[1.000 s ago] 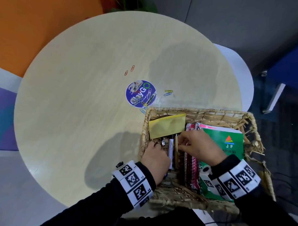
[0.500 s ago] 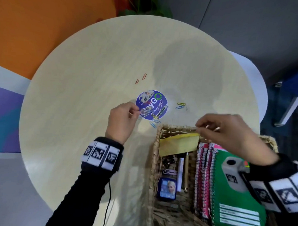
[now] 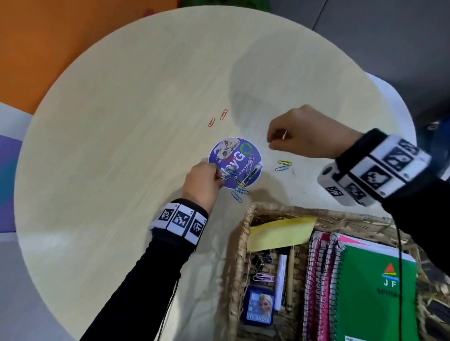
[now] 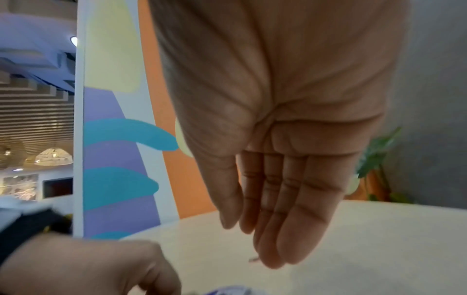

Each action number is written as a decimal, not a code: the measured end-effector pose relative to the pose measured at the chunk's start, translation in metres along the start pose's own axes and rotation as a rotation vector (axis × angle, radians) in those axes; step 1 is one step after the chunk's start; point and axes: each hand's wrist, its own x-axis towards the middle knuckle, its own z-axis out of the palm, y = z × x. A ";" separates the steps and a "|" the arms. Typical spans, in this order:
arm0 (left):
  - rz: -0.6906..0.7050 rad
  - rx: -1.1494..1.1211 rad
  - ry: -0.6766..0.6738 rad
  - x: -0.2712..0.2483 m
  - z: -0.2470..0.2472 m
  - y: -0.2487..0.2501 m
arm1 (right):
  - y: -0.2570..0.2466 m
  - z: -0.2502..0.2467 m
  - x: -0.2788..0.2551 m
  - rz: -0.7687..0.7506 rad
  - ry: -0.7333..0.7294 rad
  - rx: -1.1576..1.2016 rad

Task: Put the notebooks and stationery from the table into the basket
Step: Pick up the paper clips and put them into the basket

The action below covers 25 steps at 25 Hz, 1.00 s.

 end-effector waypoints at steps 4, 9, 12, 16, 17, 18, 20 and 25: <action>0.075 0.194 -0.005 -0.003 0.005 0.002 | -0.012 0.041 0.045 -0.043 -0.187 -0.099; 0.198 0.337 0.029 -0.012 0.009 -0.003 | -0.026 0.072 0.081 -0.083 -0.294 -0.174; 0.229 0.263 0.092 -0.018 0.000 -0.007 | -0.029 0.077 0.091 -0.067 -0.323 -0.231; 0.206 0.070 0.182 -0.045 -0.011 -0.017 | -0.032 0.074 0.095 -0.069 -0.345 -0.243; 0.172 0.015 0.184 -0.053 -0.012 -0.022 | -0.032 0.072 0.095 -0.076 -0.348 -0.229; 0.161 -0.027 0.201 -0.061 -0.012 -0.028 | -0.032 0.069 0.094 -0.076 -0.355 -0.219; 0.144 -0.104 0.224 -0.078 -0.015 -0.034 | -0.035 0.056 0.087 -0.065 -0.339 -0.182; 0.007 -0.387 0.221 -0.112 -0.034 -0.023 | -0.054 0.010 0.002 -0.107 -0.146 -0.141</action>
